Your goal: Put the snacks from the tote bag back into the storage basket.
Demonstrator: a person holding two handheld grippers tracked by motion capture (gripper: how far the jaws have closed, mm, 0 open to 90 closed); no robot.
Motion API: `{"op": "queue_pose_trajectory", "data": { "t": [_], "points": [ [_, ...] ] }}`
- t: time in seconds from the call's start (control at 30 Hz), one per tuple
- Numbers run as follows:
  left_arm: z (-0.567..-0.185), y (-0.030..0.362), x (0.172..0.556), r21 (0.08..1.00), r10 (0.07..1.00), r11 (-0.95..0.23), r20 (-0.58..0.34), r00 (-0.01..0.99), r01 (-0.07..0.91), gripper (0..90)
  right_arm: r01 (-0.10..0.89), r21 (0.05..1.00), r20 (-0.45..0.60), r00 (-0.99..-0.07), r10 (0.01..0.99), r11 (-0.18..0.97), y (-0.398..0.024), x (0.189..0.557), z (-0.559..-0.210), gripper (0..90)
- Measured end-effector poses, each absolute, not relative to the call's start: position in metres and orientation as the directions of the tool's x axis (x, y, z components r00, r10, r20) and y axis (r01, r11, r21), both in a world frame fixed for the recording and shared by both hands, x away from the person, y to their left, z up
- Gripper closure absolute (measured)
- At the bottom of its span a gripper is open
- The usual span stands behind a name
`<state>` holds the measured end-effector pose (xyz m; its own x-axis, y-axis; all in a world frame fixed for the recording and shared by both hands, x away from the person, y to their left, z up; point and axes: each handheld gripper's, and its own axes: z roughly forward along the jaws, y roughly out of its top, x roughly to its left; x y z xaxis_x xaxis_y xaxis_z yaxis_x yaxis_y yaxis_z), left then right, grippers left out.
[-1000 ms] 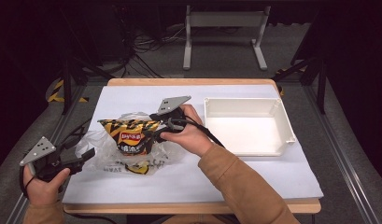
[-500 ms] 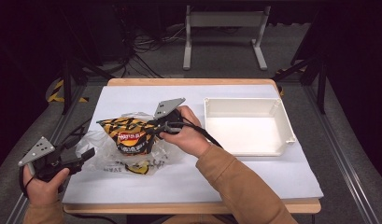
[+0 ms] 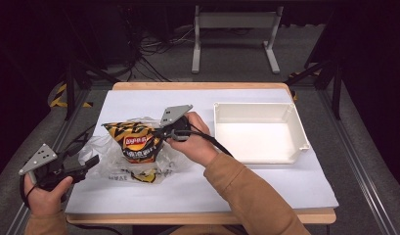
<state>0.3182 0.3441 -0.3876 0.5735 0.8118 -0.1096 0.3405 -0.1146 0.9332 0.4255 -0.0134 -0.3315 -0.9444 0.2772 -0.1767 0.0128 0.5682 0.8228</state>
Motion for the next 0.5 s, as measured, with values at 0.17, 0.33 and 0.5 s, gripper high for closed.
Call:
{"op": "queue_pose_trajectory", "data": {
  "t": [0.17,0.33,0.5],
  "points": [
    [-0.388,0.344,0.318,0.934,0.814,-0.108,-0.114,0.569,0.34,22.3,0.01,0.84,-0.171,-0.944,0.284,0.542,-0.015,0.424,-0.329,87.7],
    [-0.388,0.343,0.319,0.932,0.815,-0.114,-0.11,0.568,0.345,22.6,0.0,0.86,-0.164,-0.947,0.277,0.509,-0.016,0.42,-0.32,87.7],
    [-0.388,0.341,0.32,0.931,0.814,-0.12,-0.106,0.571,0.345,22.5,-0.018,0.871,-0.17,-0.949,0.267,0.492,-0.017,0.415,-0.311,87.7]
  ]
}}
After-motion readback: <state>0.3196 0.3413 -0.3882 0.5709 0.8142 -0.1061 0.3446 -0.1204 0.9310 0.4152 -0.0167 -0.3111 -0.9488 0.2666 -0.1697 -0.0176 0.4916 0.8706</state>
